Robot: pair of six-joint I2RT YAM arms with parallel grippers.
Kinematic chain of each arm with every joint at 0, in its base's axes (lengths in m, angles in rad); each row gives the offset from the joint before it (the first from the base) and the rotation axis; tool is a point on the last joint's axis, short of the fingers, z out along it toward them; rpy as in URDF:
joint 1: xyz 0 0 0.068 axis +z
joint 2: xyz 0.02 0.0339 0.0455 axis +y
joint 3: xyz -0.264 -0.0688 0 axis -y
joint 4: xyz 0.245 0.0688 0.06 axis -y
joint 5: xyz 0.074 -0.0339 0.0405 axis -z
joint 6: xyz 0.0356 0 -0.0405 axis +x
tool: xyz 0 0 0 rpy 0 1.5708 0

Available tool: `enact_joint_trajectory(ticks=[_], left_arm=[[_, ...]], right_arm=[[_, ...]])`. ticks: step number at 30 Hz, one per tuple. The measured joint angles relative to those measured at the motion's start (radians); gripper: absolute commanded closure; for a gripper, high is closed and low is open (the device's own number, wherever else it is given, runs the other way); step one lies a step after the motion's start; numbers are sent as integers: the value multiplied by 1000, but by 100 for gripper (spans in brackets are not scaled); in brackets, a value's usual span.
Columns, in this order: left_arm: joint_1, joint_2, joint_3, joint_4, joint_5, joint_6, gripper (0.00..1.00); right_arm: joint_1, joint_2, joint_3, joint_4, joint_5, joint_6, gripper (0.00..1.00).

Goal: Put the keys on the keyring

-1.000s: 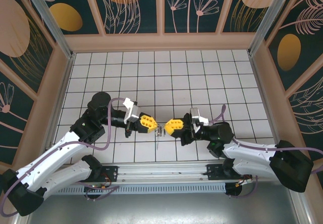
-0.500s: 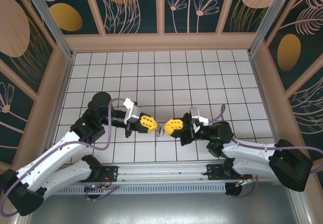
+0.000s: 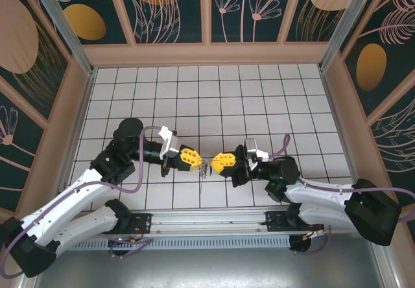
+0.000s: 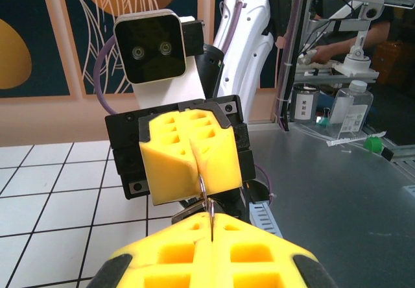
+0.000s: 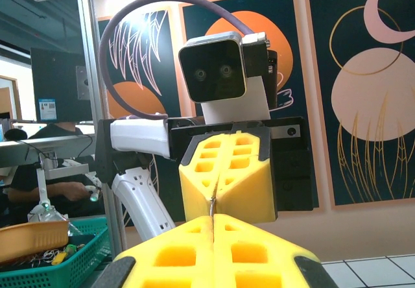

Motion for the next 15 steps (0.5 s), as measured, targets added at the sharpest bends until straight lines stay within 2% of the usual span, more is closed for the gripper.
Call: enact_joint_trajectory(ticks=[15], left_arm=[[0, 0, 2, -2, 0, 0, 100]], right_arm=[[0, 0, -6, 0, 5, 0, 100]])
